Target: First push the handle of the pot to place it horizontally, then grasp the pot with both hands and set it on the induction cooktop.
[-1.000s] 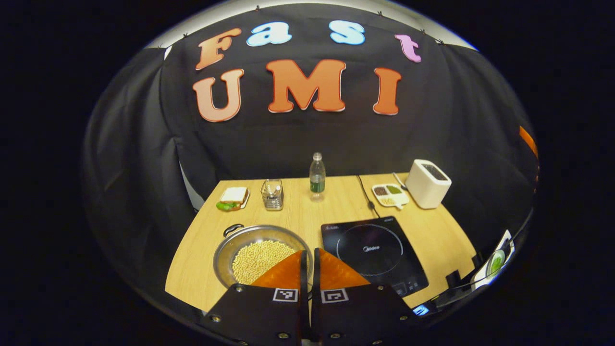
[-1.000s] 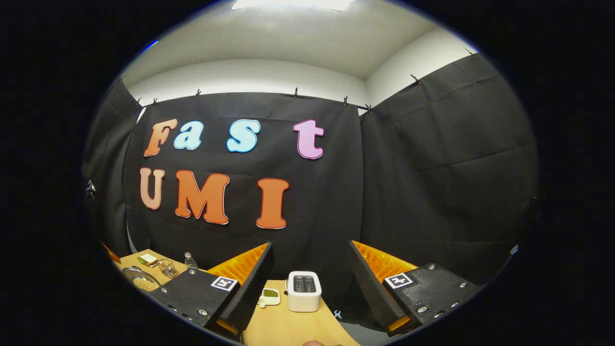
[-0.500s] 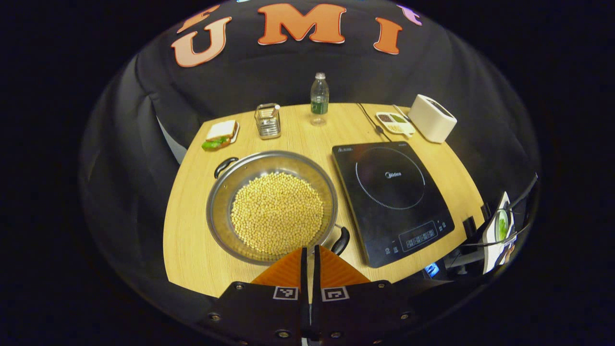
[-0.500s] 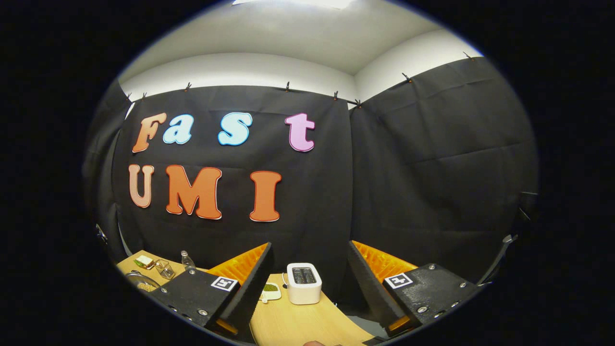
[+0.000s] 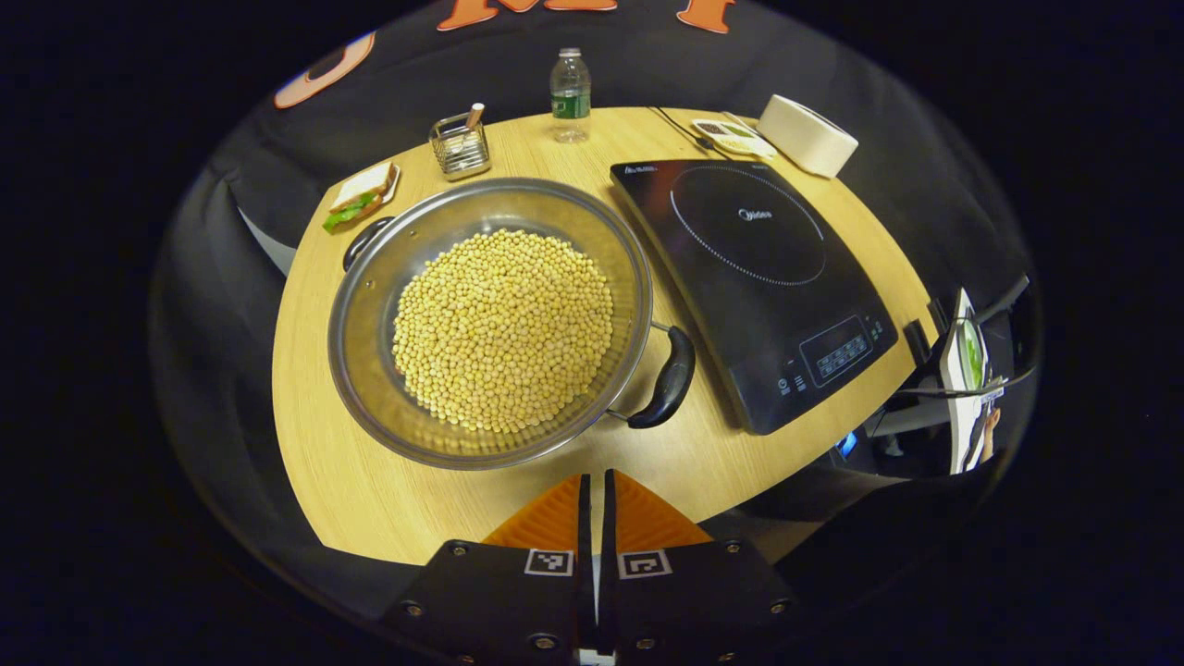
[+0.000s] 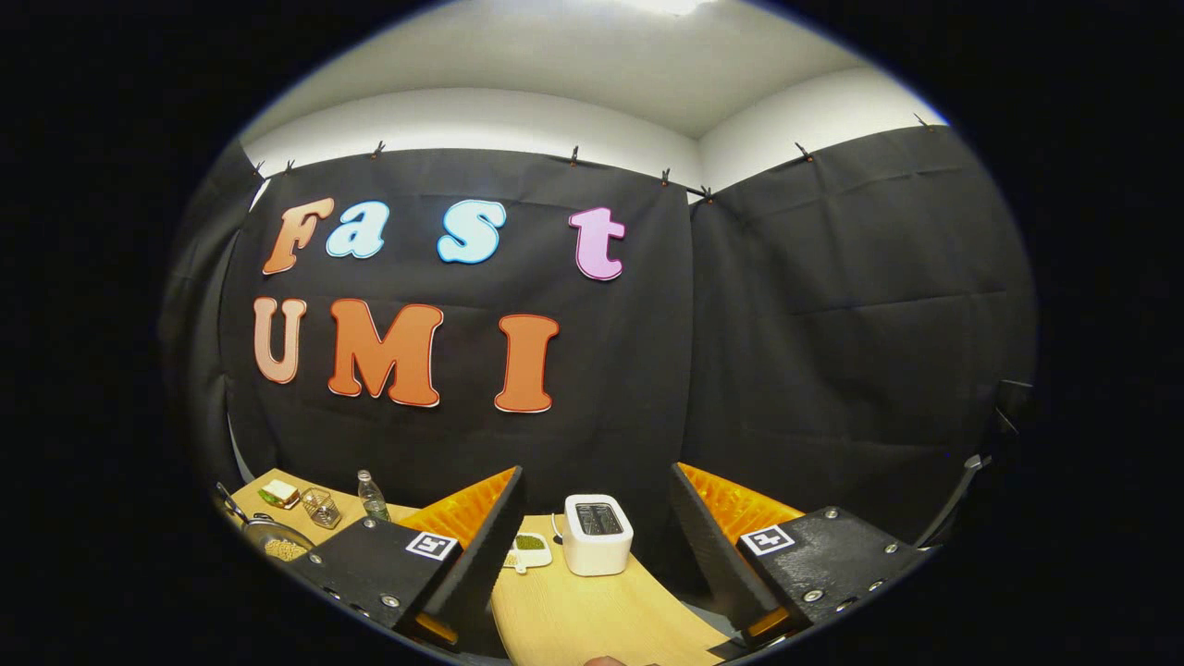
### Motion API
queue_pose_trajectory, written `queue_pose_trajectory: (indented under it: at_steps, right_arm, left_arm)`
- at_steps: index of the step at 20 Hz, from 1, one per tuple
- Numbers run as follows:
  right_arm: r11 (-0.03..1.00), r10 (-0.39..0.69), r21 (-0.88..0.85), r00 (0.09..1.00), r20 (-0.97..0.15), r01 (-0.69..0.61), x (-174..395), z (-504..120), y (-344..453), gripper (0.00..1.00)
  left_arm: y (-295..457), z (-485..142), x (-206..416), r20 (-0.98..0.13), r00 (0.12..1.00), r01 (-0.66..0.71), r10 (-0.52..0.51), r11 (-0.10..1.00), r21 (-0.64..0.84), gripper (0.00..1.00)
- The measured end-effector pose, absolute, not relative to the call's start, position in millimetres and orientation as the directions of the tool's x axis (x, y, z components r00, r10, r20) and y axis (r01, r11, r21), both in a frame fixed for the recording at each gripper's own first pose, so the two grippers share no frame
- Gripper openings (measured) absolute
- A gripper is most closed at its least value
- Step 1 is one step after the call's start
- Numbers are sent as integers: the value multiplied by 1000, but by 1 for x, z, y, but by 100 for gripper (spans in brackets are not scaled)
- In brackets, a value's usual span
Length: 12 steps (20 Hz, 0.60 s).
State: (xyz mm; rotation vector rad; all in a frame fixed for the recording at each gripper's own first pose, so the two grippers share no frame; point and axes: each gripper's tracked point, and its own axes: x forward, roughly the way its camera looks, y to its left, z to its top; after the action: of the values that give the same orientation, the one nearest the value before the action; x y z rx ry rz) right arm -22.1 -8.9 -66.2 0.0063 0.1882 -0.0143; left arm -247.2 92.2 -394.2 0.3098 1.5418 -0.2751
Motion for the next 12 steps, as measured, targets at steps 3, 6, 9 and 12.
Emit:
queue_pose_trajectory:
  at_steps: [3,6,9,12]
  right_arm:
    - [1000,-28,1,981,-192,29,-28,-67,-8,95]
    - [998,-57,-13,978,-201,56,-34,-67,-14,95]
    - [995,-95,-28,975,-203,91,-41,-66,-25,95]
    - [991,-136,-44,968,-211,130,-50,-66,-38,100]
  left_arm:
    - [88,-411,-247,-1000,-17,407,16,913,8,3]
    - [74,-425,-241,-999,-33,425,-8,905,-21,3]
    - [62,-436,-238,-998,-53,432,-18,901,-40,2]
    - [52,-443,-231,-998,-65,420,-26,906,-51,2]
